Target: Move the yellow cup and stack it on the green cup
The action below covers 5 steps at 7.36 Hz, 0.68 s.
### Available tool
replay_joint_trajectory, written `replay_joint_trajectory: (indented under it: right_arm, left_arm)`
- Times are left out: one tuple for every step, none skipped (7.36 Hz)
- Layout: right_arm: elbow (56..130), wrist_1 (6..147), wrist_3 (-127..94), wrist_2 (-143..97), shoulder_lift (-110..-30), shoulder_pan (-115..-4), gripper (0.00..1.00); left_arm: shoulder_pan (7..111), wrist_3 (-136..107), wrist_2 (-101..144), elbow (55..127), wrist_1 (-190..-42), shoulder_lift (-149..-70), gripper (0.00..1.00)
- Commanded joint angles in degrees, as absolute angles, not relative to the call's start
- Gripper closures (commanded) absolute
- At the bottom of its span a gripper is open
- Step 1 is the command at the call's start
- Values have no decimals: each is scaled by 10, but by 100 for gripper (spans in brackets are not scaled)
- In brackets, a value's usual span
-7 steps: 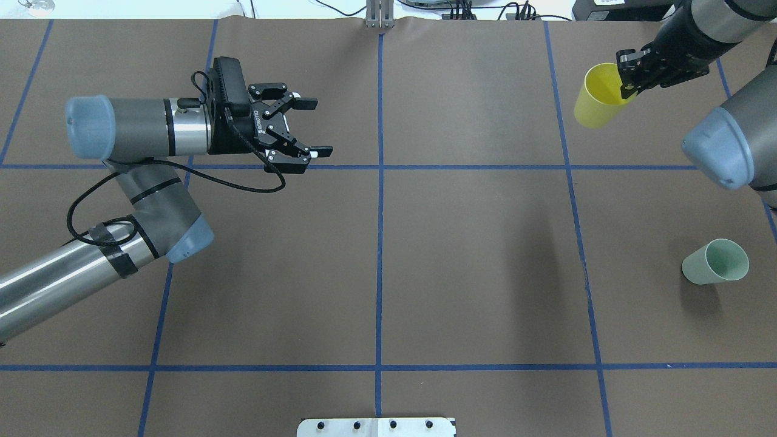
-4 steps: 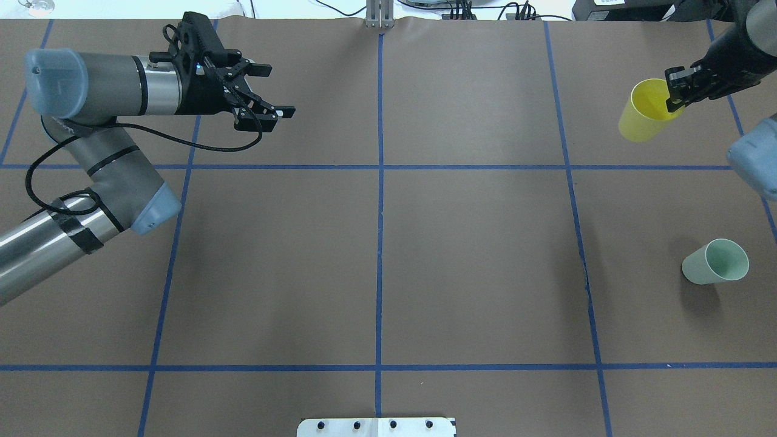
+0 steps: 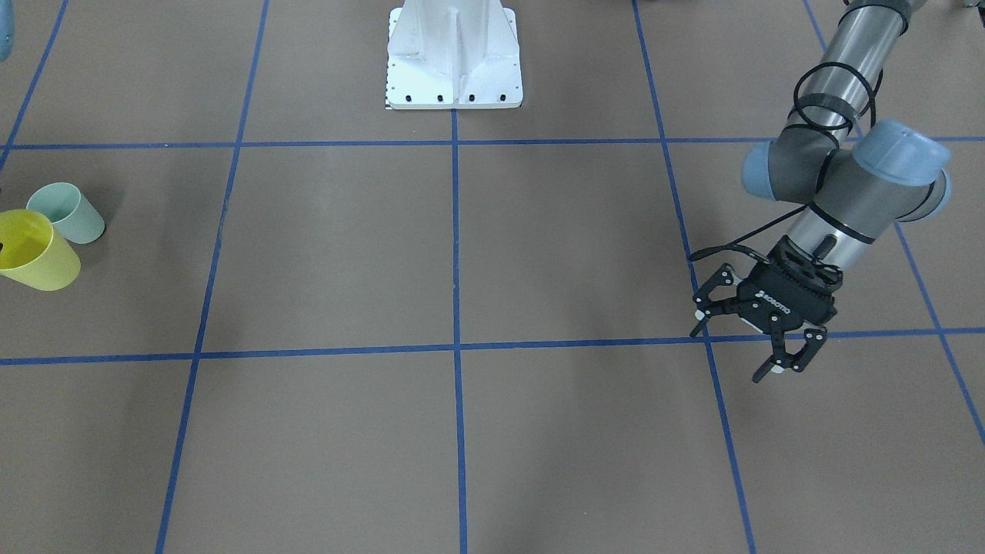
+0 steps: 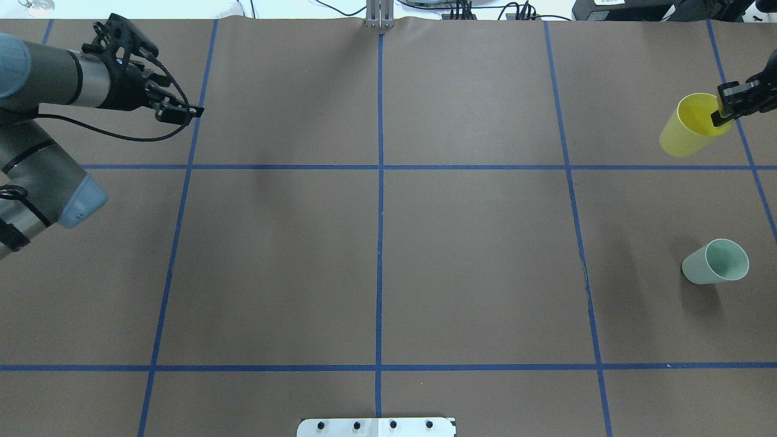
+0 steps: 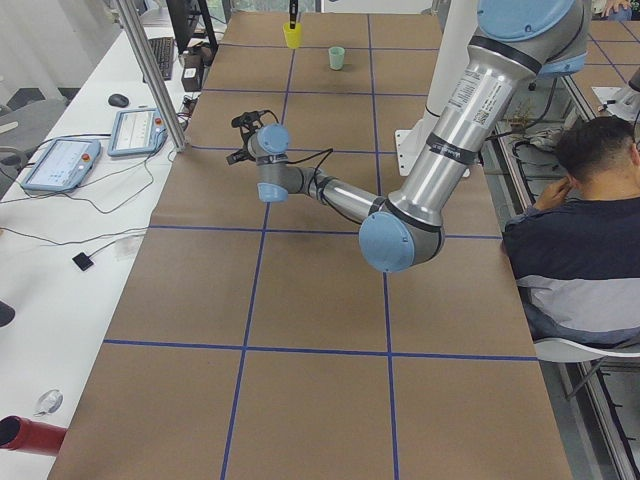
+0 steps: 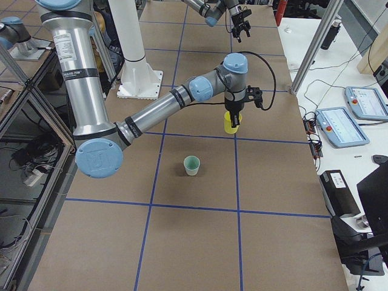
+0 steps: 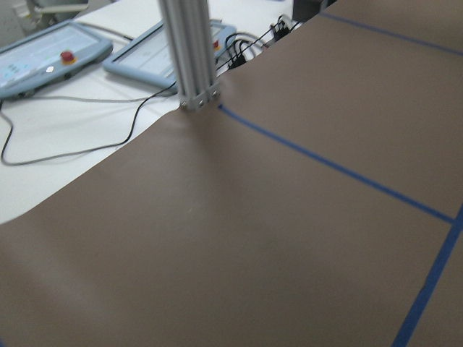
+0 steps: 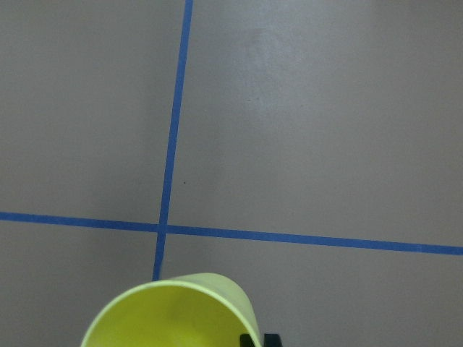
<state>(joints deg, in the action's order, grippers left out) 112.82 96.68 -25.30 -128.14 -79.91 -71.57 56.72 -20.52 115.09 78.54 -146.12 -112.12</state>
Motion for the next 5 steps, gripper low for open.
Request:
replay_joint_trajectory:
  right_arm:
    - [1136, 967, -212, -1292, -822, -736, 100]
    - [1140, 967, -182, -1302, -834, -746, 100]
    - [1140, 967, -161, -1310, -844, -757, 100]
    - [1140, 966, -144, -1311, -850, -762, 100]
    - [1141, 966, -139, -1311, -853, -764, 100]
  left_arm:
    - [620, -203, 1168, 790, -1364, -1074, 0]
    - [636, -180, 1169, 789, -1347, -1049, 0]
    - [665, -126, 1169, 789, -1313, -1028, 0]
    - [700, -46, 1169, 794, -1253, -1015, 0]
    - [727, 13, 1170, 798, -1211, -1005, 0]
